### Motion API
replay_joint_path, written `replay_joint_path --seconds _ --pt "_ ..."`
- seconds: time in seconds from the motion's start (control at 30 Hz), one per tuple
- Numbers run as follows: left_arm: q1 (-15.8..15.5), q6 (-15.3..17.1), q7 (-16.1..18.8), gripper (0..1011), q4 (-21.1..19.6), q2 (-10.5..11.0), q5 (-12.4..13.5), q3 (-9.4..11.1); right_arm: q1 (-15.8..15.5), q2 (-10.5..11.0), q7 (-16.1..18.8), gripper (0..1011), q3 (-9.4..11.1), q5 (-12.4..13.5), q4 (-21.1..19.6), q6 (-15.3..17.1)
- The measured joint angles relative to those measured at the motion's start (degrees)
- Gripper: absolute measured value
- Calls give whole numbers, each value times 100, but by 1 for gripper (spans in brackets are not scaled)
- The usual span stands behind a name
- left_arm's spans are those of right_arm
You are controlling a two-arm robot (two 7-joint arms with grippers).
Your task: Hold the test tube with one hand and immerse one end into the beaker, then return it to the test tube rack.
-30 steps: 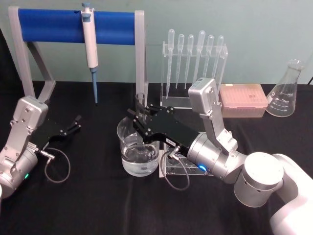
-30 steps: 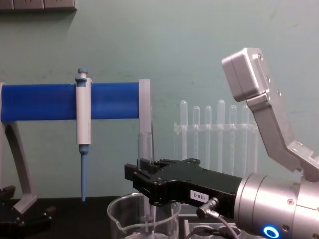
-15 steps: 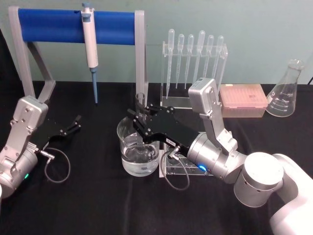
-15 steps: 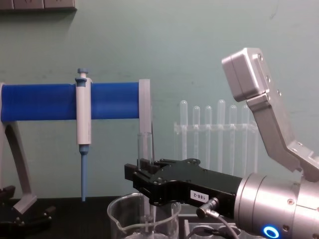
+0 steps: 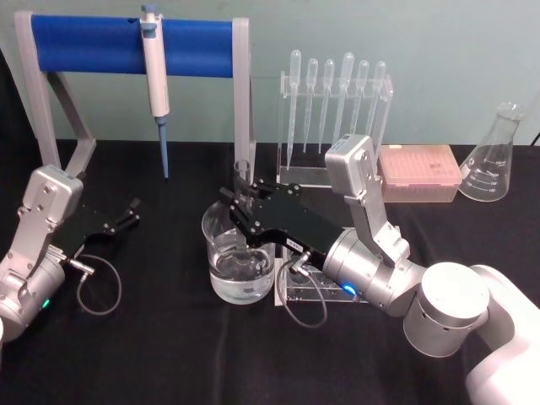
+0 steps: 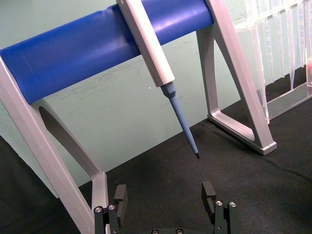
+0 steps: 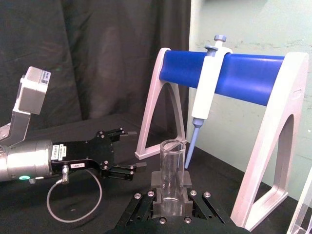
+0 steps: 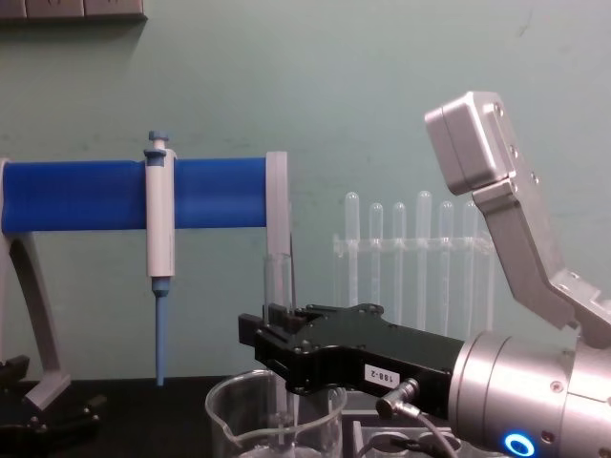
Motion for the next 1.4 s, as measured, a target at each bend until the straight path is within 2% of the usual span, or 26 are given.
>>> replay_joint_path --seconds 1.4 --pt "0 0 0 1000 0 0 0 0 0 0 0 224 0 0 0 0"
